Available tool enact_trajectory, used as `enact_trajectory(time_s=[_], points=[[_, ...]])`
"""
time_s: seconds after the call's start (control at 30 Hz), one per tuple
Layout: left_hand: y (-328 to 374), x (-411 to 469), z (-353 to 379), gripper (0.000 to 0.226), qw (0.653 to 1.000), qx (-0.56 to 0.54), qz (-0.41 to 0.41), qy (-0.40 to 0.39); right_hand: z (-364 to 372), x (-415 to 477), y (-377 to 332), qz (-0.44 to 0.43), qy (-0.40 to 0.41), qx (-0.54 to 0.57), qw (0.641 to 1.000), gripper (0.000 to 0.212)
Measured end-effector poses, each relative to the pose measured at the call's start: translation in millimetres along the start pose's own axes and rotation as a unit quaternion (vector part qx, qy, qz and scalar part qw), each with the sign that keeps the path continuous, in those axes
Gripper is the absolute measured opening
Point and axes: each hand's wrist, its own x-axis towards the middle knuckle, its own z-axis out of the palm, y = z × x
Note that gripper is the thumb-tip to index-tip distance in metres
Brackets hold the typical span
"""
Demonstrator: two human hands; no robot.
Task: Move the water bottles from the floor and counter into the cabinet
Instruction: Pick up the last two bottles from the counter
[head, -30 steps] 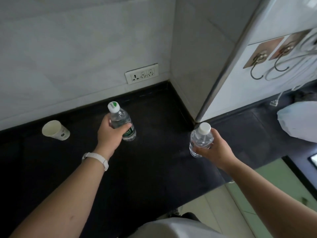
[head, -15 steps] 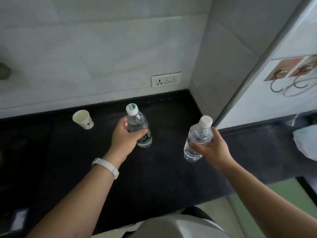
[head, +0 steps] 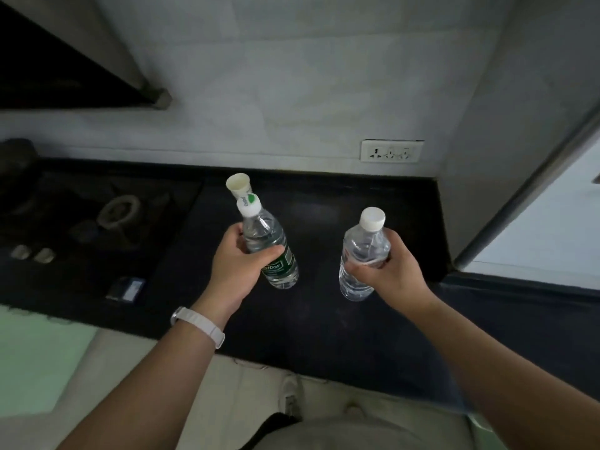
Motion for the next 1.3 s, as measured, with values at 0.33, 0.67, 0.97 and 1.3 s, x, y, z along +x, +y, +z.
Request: enact_trajectory(time_s=[0.33, 0.67, 0.97, 1.3], points=[[-21.1, -83.6, -76.1, 0.05, 0.984, -0.038, -0.042, 0.171, 63.6, -15.0, -30.2, -0.055, -0.161, 0.008, 0.985, 0.062], [-63.6, -145.4, -195.7, 0.054, 0.957, -0.095, -0.039, 0.273, 182.0, -61.9, -81.6, -0.117, -0.254, -0.027, 0.96, 0.061], [-129.2, -231.7, -349.4, 0.061, 0.933, -0.084, -0.055, 0.347, 347.3, -157.9, -113.2, -0.156, -0.333, -0.058, 0.928, 0.055], [-199.4, -338.5, -487.1, 0.056, 0.89, -0.054, -0.081, 0.446, 508.4, -273.9, -138.5, -0.183, -0.418, -0.078, 0.886, 0.06]])
